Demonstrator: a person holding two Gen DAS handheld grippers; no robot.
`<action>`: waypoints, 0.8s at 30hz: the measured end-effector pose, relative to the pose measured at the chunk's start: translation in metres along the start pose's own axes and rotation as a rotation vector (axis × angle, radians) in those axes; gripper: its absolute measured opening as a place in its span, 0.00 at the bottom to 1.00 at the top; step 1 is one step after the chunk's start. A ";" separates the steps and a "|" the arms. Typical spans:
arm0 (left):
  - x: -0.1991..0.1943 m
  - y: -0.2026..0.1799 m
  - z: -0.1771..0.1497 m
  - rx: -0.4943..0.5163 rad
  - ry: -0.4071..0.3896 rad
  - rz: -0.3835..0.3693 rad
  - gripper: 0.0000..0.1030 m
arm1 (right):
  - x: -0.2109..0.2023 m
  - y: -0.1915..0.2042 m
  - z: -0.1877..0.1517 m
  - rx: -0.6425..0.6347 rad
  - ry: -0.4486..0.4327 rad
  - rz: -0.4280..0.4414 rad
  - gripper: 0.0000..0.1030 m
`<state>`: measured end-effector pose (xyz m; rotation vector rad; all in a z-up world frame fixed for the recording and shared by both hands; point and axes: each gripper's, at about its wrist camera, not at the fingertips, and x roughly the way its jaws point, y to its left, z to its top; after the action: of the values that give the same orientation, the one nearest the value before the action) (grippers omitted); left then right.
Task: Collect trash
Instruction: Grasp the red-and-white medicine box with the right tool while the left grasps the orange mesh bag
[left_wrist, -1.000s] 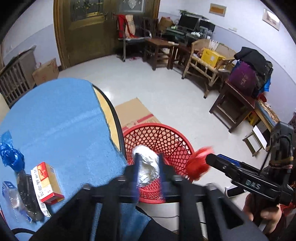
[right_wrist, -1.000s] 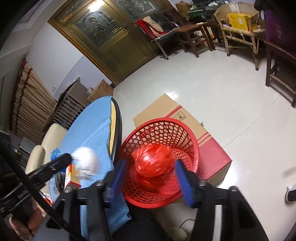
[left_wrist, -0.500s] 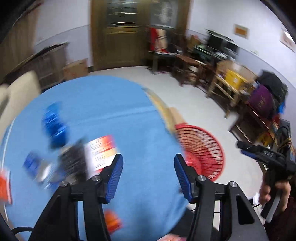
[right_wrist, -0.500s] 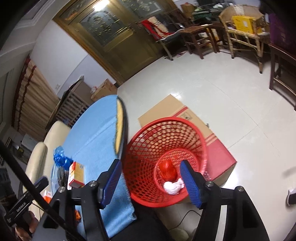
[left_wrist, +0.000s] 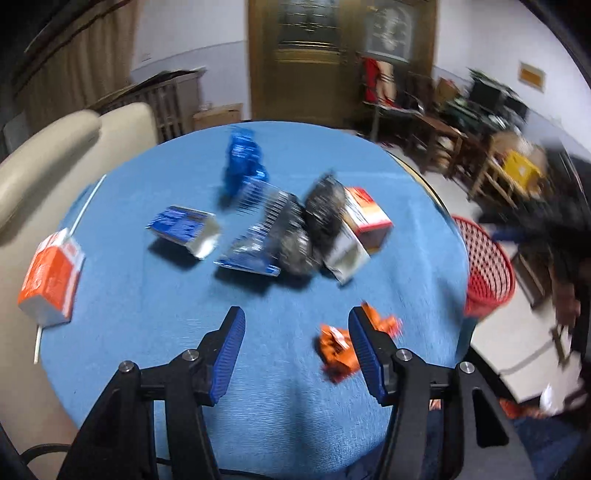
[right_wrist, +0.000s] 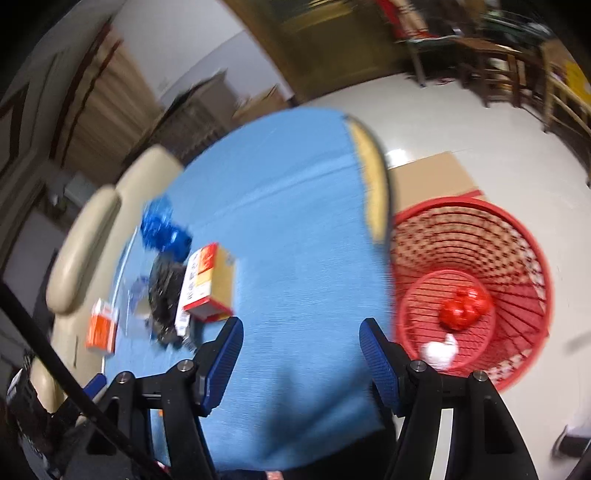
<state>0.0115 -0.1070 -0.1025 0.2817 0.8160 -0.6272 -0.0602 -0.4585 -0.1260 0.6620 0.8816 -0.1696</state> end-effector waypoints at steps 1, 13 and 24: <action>0.005 -0.005 -0.002 0.025 0.005 -0.011 0.57 | 0.008 0.011 0.003 -0.021 0.019 0.001 0.67; 0.051 -0.028 -0.008 0.095 0.076 -0.191 0.57 | 0.104 0.094 0.040 -0.130 0.218 0.018 0.67; 0.058 -0.021 -0.021 0.085 0.120 -0.243 0.37 | 0.136 0.119 0.040 -0.189 0.226 -0.084 0.56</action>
<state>0.0165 -0.1379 -0.1599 0.3023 0.9483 -0.8802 0.1008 -0.3714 -0.1555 0.4731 1.1287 -0.0857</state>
